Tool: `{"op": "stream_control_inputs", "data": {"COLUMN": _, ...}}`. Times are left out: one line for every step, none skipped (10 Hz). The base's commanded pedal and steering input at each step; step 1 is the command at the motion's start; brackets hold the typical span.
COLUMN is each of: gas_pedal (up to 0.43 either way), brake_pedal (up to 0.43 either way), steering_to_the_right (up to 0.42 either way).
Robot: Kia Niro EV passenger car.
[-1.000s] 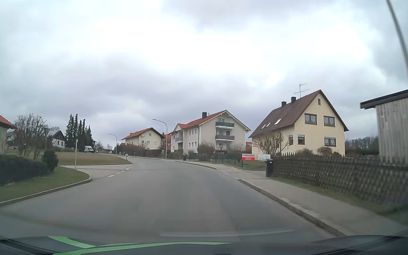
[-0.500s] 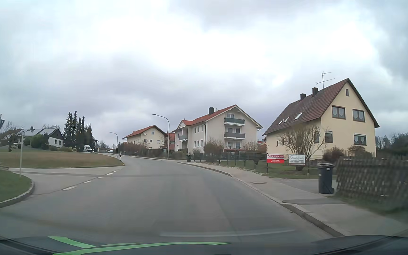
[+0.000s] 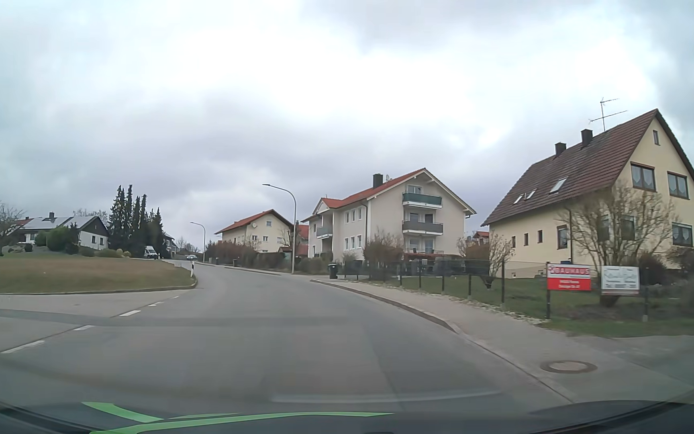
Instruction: Follow the waypoints while adhering to traffic rules and regulations
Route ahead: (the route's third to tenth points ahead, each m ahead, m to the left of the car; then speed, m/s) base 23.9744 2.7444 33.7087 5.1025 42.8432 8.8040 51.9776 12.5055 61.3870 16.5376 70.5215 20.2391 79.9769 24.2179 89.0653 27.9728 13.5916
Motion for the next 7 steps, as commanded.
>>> {"op": "stream_control_inputs", "data": {"gas_pedal": 0.189, "brake_pedal": 0.0, "steering_to_the_right": -0.038}}
{"op": "stream_control_inputs", "data": {"gas_pedal": 0.189, "brake_pedal": 0.0, "steering_to_the_right": -0.038}}
{"op": "stream_control_inputs", "data": {"gas_pedal": 0.189, "brake_pedal": 0.0, "steering_to_the_right": -0.04}}
{"op": "stream_control_inputs", "data": {"gas_pedal": 0.189, "brake_pedal": 0.0, "steering_to_the_right": -0.043}}
{"op": "stream_control_inputs", "data": {"gas_pedal": 0.189, "brake_pedal": 0.0, "steering_to_the_right": -0.045}}
{"op": "stream_control_inputs", "data": {"gas_pedal": 0.189, "brake_pedal": 0.0, "steering_to_the_right": -0.047}}
{"op": "stream_control_inputs", "data": {"gas_pedal": 0.189, "brake_pedal": 0.0, "steering_to_the_right": -0.048}}
